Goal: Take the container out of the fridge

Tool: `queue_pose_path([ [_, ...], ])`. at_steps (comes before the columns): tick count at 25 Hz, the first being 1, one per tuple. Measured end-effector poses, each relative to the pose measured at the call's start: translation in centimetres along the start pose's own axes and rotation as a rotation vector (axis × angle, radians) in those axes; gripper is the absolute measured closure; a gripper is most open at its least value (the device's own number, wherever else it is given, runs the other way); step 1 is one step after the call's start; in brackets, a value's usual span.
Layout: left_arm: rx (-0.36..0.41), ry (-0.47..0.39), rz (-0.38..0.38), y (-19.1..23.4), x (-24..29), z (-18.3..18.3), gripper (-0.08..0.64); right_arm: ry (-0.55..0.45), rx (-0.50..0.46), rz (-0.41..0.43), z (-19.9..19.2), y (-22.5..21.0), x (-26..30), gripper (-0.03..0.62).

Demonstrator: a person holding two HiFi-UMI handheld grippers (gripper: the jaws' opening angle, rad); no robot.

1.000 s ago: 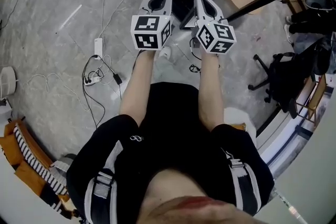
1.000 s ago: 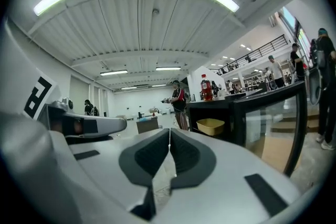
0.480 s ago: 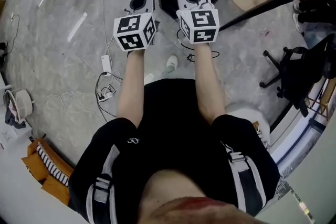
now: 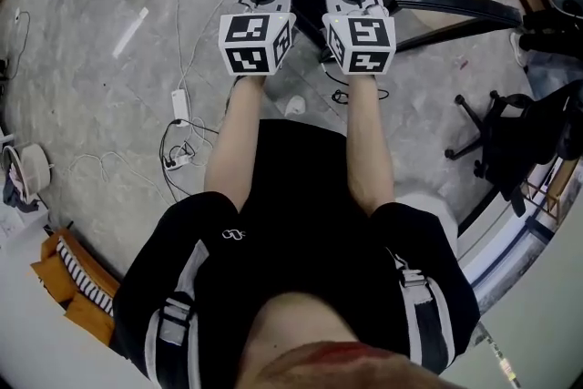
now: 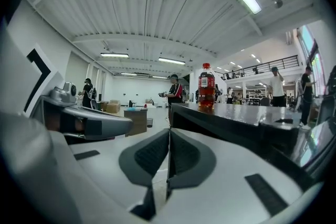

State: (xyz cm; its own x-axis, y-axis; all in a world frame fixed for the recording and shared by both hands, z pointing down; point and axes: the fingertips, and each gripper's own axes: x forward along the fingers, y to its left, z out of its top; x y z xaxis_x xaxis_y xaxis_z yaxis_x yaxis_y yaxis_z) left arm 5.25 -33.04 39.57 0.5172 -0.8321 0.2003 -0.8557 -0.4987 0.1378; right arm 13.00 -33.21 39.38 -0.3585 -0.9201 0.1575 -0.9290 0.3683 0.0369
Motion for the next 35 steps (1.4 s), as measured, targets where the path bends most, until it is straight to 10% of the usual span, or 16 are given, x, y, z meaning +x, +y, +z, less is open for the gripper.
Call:
queue_pose_path([
  [28,-0.099,0.030,0.032,9.3,5.0,-1.2,0.549,0.316,-0.370,-0.040,-5.2,1.6,12.5,0.577],
  [35,-0.116,0.038,0.033,11.8,6.4,-1.1,0.549,0.466,-0.461,-0.091,-7.3,-0.5,15.2,0.465],
])
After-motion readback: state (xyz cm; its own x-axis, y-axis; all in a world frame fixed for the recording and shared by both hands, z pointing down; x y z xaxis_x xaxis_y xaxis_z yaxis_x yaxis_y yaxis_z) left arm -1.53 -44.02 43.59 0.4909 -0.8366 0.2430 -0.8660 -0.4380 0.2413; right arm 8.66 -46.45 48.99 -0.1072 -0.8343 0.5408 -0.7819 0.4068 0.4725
